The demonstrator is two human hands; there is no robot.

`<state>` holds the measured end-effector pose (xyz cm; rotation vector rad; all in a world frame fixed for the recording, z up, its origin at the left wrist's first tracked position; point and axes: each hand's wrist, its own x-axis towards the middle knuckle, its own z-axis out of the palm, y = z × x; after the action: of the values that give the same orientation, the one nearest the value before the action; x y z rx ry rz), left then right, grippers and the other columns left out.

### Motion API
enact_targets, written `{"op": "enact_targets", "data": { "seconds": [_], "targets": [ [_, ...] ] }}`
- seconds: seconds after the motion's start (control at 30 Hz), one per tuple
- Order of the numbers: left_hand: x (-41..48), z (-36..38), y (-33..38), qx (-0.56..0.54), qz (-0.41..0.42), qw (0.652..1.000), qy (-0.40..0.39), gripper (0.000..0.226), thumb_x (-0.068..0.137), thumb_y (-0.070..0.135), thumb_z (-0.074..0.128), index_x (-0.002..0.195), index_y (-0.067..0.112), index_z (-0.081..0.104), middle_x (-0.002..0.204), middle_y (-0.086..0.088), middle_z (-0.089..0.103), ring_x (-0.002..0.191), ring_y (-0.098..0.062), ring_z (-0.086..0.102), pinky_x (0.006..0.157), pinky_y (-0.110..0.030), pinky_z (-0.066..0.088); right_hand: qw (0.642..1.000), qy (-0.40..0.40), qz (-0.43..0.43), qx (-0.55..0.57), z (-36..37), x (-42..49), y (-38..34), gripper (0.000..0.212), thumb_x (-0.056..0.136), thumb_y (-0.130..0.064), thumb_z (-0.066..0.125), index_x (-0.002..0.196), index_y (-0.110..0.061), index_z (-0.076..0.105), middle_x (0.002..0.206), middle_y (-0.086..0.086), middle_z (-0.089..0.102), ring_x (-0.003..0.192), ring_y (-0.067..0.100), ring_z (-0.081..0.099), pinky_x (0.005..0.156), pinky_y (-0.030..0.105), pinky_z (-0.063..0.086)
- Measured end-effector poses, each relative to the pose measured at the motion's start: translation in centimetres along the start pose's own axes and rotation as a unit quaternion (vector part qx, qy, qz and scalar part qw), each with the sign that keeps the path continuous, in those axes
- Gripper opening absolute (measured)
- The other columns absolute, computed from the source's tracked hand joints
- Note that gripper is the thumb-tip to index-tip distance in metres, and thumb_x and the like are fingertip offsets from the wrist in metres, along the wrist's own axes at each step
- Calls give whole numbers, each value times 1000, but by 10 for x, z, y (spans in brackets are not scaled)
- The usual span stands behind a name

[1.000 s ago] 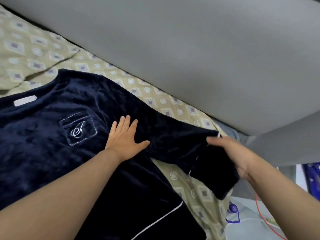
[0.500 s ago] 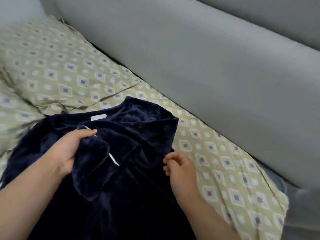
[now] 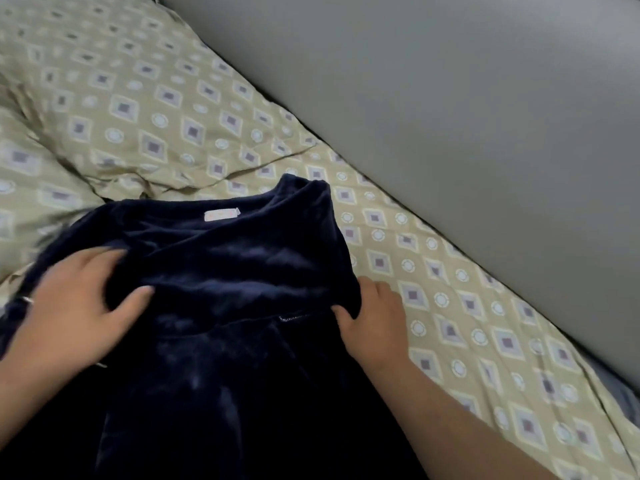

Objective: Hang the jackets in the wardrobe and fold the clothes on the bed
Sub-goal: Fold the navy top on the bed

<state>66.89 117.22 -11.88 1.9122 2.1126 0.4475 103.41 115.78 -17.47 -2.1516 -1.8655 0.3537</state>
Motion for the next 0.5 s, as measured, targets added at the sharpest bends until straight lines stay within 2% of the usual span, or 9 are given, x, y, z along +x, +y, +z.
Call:
{"op": "enact_targets", "data": {
  "seconds": [0.03, 0.1, 0.17, 0.23, 0.3, 0.33, 0.43, 0.5],
  "targets": [
    [8, 5, 21, 29, 39, 999, -11, 77, 77, 63, 51, 130, 7, 55, 129, -18, 59, 120, -40, 54, 108, -56, 38, 999, -35, -26, 3, 2, 7, -3, 46, 85, -43, 68, 123, -19, 55, 109, 2, 56, 98, 26, 53, 83, 40, 49],
    [27, 21, 62, 34, 59, 995, -70, 80, 80, 65, 51, 136, 8, 49, 132, -15, 57, 122, -37, 52, 111, -55, 34, 997, -57, -51, 10, 4, 18, 0, 30, 91, -36, 58, 116, -19, 57, 105, 0, 53, 97, 24, 53, 79, 39, 48],
    [51, 36, 98, 20, 59, 991, -116, 75, 84, 65, 54, 137, 13, 47, 134, -12, 57, 124, -35, 51, 111, -53, 33, 999, -29, -14, 29, -2, 29, 16, 18, 94, -23, 49, 103, -13, 61, 96, 1, 53, 91, 27, 54, 72, 38, 45],
    [75, 55, 120, 6, 60, 986, -157, 67, 86, 63, 54, 136, 19, 46, 133, -8, 59, 122, -33, 54, 107, -50, 39, 999, 23, 46, -5, -11, 41, 45, 18, 93, -16, 45, 95, -7, 60, 95, 10, 56, 90, 32, 53, 73, 38, 39],
    [88, 78, 144, 23, 93, 975, -202, 71, 86, 67, 47, 140, 22, 43, 136, -7, 57, 124, -30, 53, 104, -48, 42, 992, 39, 85, -89, -21, 52, 73, 19, 92, -15, 45, 99, -5, 60, 101, 16, 57, 91, 35, 50, 77, 40, 35],
    [93, 91, 155, 43, 105, 970, -215, 76, 86, 68, 45, 145, 21, 40, 141, -9, 52, 129, -30, 48, 108, -48, 39, 988, 34, 90, -118, -23, 56, 83, 20, 91, -15, 46, 101, -5, 59, 103, 18, 57, 91, 36, 50, 78, 41, 35],
    [98, 124, 185, 87, 88, 975, -184, 80, 87, 62, 52, 152, 20, 30, 156, -15, 30, 145, -32, 25, 119, -50, 20, 990, 24, 41, -132, -16, 60, 95, 19, 86, -19, 48, 95, -5, 57, 94, 17, 58, 82, 34, 49, 70, 40, 29],
    [104, 136, 201, 68, 108, 985, -113, 71, 87, 52, 55, 146, 16, 41, 154, -17, 33, 142, -34, 28, 116, -48, 25, 992, 50, 23, -110, -8, 58, 99, 21, 82, -25, 46, 87, -7, 57, 86, 14, 57, 74, 31, 46, 67, 38, 27]
  ]
}}
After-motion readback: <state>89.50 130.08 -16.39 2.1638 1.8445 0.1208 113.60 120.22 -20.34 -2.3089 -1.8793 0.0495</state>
